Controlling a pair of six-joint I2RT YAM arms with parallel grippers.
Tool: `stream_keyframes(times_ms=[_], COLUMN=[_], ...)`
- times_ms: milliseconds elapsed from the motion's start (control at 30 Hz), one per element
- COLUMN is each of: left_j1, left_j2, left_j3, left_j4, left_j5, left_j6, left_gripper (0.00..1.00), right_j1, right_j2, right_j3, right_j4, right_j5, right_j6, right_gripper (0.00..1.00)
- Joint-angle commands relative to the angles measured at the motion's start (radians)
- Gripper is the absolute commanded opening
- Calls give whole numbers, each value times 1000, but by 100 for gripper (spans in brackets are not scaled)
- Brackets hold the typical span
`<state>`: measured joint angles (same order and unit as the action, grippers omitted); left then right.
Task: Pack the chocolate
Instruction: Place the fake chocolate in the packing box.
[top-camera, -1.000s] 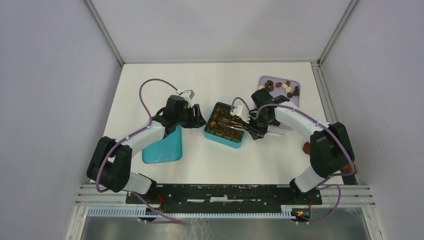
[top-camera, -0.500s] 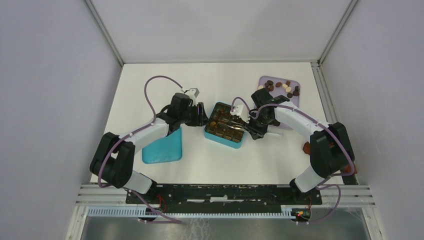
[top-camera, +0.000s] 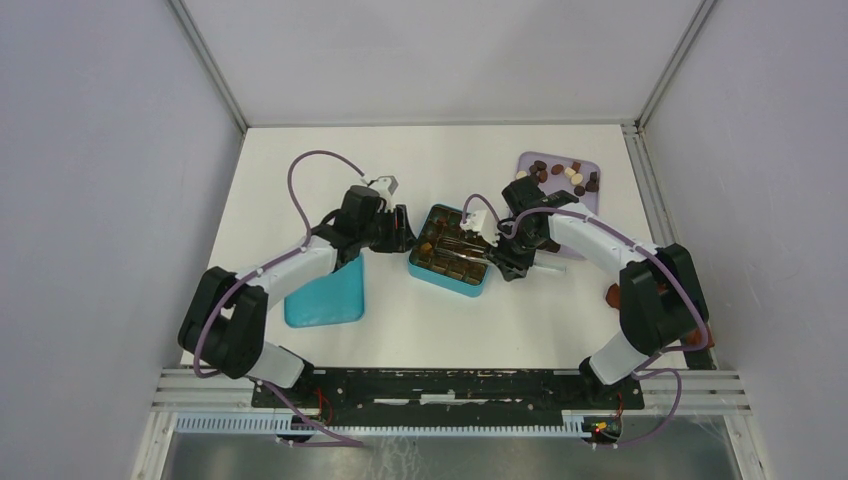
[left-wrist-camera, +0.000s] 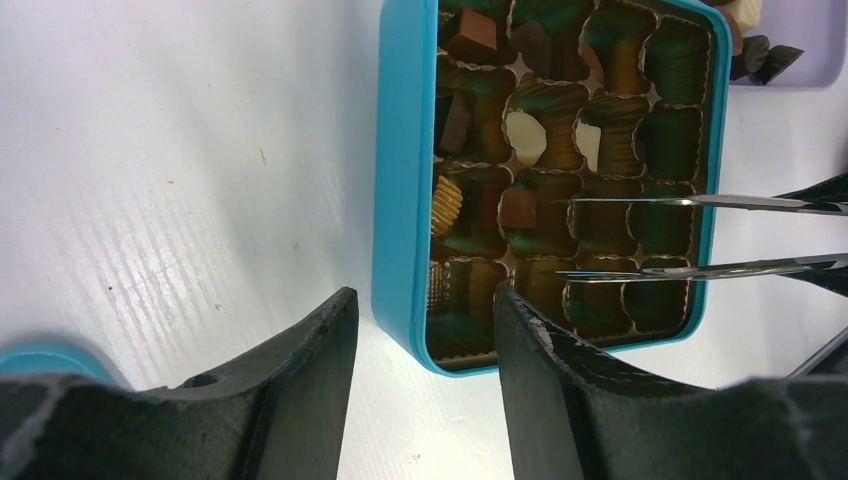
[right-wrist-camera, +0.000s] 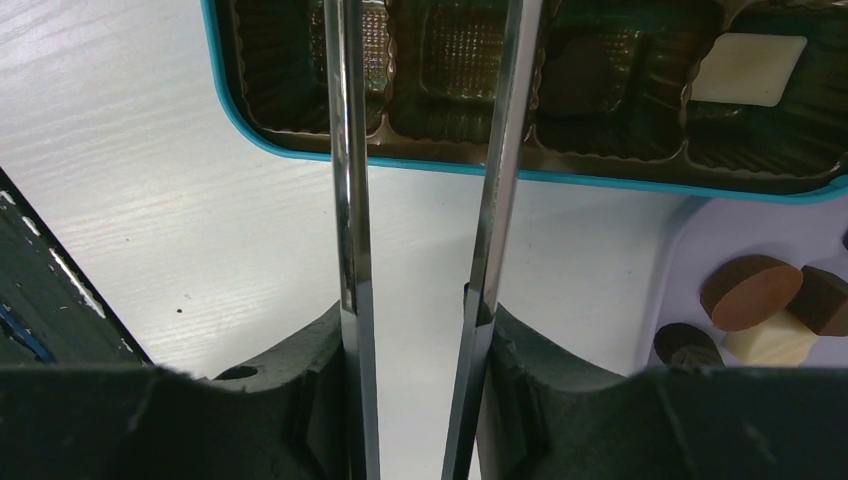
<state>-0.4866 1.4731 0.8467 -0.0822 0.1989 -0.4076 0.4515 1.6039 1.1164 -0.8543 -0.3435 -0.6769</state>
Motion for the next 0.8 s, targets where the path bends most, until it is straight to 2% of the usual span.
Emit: stream_keyframes(times_ms=[0, 300, 433, 567, 633, 767], left_j1=[-5, -4, -4, -3, -3, -2], left_j2=[-62, -177, -297, -401, -418, -411], left_j3=[40, 58, 61, 76, 108, 196], left_j4=[-12, -48, -18, 20, 3, -135], left_j5=[-26, -50, -57, -47, -1, 38], left_j6=[15, 55, 65, 58, 72, 141], left_gripper=[58, 59, 72, 99, 100, 100], right_j1=[1, -54, -159, -337, -423, -537], right_j2=[3, -74, -150, -222, -256, -287], right_j3=[26, 80, 68, 42, 21, -35], right_j4=[11, -33, -44, -31, -15, 20], right_j5=[-31, -143, -234, -303, -315, -253], right_j6=[11, -11, -34, -36, -32, -29], right_gripper=[43, 32, 32, 33, 33, 34])
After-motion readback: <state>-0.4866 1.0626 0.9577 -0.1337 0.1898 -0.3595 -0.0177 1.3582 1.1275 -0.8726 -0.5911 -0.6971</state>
